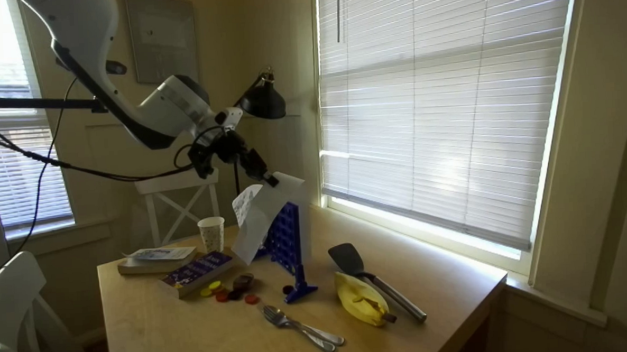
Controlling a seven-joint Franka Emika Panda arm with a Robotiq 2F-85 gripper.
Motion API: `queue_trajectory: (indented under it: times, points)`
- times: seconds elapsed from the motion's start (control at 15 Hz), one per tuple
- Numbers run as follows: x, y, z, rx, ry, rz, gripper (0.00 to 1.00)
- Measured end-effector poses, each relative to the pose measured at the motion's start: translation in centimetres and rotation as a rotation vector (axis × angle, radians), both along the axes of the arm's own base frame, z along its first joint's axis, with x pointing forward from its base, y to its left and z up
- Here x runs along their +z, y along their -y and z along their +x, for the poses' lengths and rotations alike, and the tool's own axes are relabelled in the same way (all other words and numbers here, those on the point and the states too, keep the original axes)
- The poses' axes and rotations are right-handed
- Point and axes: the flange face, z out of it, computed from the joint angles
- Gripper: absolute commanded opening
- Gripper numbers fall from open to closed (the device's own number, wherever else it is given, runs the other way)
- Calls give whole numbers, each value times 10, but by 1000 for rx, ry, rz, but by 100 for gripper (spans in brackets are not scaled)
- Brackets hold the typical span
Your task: Put the white object on the blue object
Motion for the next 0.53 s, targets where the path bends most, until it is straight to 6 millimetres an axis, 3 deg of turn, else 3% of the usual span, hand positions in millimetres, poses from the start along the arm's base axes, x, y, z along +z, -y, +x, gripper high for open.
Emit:
queue_trajectory:
  times: [0.13,0.2,0.27,0.53]
  points:
    - [-8,1,2,-5,3,-6,2]
    - [-12,2,2,-5,2,-10,27]
    - [-15,2,3,-6,-1,-12,27]
    - [-22,3,3,-9,-12,-14,53]
